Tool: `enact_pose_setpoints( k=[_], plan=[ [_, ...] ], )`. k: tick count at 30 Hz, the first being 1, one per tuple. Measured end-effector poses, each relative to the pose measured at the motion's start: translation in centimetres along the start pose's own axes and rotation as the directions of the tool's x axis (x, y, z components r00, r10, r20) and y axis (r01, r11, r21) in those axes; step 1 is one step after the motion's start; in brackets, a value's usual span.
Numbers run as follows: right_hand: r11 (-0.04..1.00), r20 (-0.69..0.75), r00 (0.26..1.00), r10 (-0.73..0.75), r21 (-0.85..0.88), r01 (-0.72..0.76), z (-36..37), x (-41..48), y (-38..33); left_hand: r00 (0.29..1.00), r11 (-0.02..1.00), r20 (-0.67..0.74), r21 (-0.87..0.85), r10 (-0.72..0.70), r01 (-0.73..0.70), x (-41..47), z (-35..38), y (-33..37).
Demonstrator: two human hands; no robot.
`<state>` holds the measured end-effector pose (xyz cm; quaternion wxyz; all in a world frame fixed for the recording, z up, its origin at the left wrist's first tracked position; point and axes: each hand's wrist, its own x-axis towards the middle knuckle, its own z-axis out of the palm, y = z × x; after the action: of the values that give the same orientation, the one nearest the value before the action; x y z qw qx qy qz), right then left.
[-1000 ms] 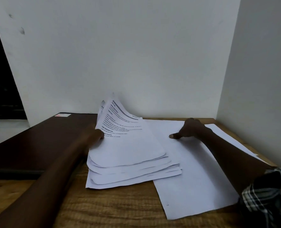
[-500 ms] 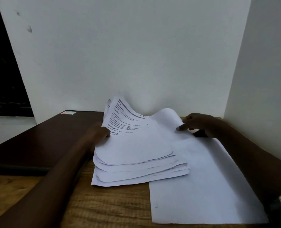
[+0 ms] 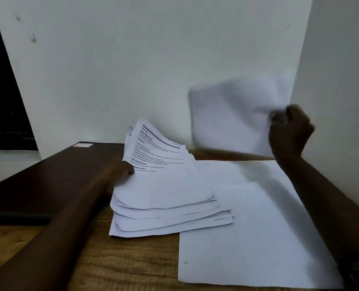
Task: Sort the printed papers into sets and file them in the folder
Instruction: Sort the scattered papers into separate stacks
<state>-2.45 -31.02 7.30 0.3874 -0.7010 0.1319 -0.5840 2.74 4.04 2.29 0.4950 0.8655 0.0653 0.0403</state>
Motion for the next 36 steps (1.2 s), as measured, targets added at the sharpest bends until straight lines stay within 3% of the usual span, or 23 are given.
enact_pose_setpoints(
  k=[1,3,6,8,10,13,15,17,20,22,25,27,28,32,36],
  plan=[
    [0.991,-0.098,0.989,-0.112,0.069,0.119,-0.5,0.3,-0.9,1.000,1.000,0.019,-0.023,0.003,-0.002,-0.2,0.0,0.0],
    [0.943,-0.125,0.952,-0.280,0.151,0.297,-0.9,0.0,-2.8,0.999,0.997,0.039,-0.069,-0.021,0.023,0.0,-0.1,-0.1],
    [0.858,0.156,0.866,-0.475,0.301,0.417,0.3,-3.4,-5.0,0.998,0.985,0.047,-0.163,-0.044,0.051,0.5,-0.3,-1.0],
    [0.834,0.430,0.714,-0.552,0.296,0.466,1.7,-6.6,-4.9,0.997,0.969,0.052,-0.241,-0.049,0.060,0.6,-0.5,-1.5],
    [0.780,0.641,0.509,-0.574,0.241,0.577,2.6,-10.0,-4.3,0.996,0.945,0.076,-0.318,-0.054,0.076,0.4,-0.5,-1.8],
    [0.682,0.752,0.289,-0.592,0.277,0.677,3.0,-13.6,-3.6,0.998,0.940,0.056,-0.337,-0.037,0.054,-0.3,0.4,-1.8],
    [0.684,0.782,0.222,-0.582,0.323,0.654,3.1,-15.0,-3.7,0.996,0.894,0.003,-0.442,0.086,-0.076,-1.0,1.2,-1.2],
    [0.700,0.794,0.207,-0.571,0.340,0.628,3.2,-15.3,-4.1,0.979,0.846,-0.029,-0.500,0.199,-0.187,-1.2,1.3,-1.0],
    [0.671,0.787,0.147,-0.600,0.394,0.628,2.9,-15.3,-4.5,0.996,0.927,0.029,-0.368,0.090,-0.073,-0.4,0.2,-1.2],
    [0.722,0.803,0.112,-0.585,0.453,0.523,2.4,-15.3,-5.0,0.993,0.958,0.076,-0.279,0.089,-0.065,-0.1,-0.1,-1.5],
    [0.894,0.896,0.218,-0.388,0.308,0.326,2.2,-15.0,-5.5,0.992,0.972,0.106,-0.229,0.071,-0.045,0.0,-0.2,-1.2],
    [0.919,0.917,0.301,-0.261,0.141,0.368,1.9,-14.6,-5.5,0.996,0.968,0.073,-0.249,0.043,-0.024,0.0,-0.6,-1.1],
    [0.921,0.935,0.296,-0.193,0.068,0.385,1.7,-14.4,-5.3,0.997,0.961,0.072,-0.275,0.016,0.004,0.3,-0.6,-1.2],
    [0.924,0.988,0.135,-0.071,0.014,0.382,1.5,-13.3,-4.7,0.993,0.925,0.115,-0.374,-0.022,0.063,-0.3,-0.4,-1.3],
    [0.998,0.975,0.218,0.043,-0.050,0.028,0.9,-9.7,-5.0,0.998,0.950,0.032,-0.306,-0.048,0.055,0.2,-0.8,-1.3]
  ],
)
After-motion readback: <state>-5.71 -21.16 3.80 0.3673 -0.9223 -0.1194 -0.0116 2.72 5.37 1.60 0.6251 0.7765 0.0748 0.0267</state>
